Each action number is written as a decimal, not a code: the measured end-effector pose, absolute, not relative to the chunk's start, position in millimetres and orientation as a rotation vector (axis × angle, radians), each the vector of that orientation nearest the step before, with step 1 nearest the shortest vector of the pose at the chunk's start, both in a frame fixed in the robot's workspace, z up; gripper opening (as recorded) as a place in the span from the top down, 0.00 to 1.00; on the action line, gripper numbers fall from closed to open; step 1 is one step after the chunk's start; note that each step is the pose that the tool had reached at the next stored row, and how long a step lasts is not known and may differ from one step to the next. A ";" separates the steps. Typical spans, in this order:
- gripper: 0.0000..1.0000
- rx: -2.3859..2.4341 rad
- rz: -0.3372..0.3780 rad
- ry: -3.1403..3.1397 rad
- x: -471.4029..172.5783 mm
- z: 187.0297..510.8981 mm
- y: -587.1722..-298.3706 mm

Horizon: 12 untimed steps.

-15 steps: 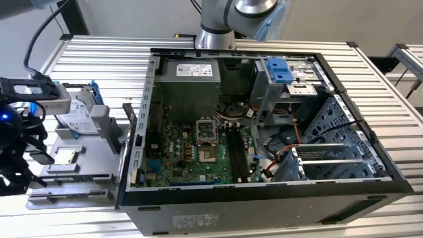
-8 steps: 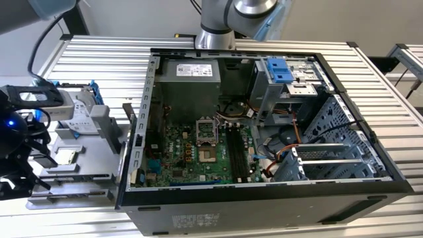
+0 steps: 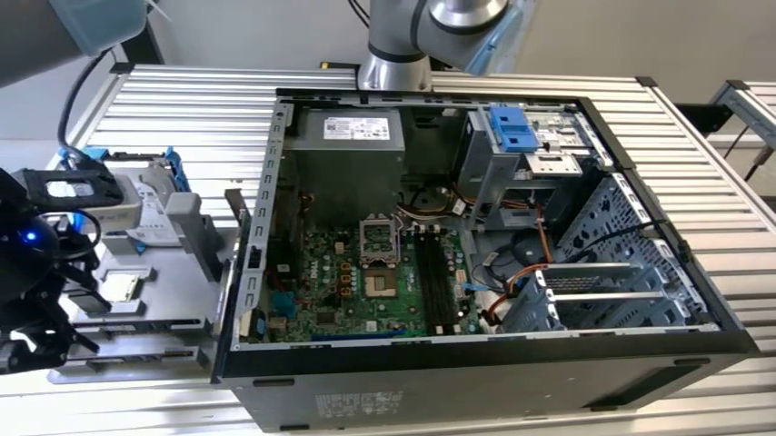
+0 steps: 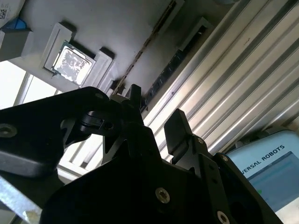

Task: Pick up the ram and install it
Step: 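Pick up the ram and move it above insertion slot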

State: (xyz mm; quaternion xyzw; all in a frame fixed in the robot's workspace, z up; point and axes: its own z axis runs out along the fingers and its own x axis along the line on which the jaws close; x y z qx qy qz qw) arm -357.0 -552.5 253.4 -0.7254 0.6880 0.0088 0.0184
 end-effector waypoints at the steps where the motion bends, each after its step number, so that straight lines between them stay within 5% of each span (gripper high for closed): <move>1: 0.00 -2.252 0.027 2.136 -357.0 251.7 -552.6; 12: 0.00 -2.240 0.031 2.153 -357.0 230.9 -554.6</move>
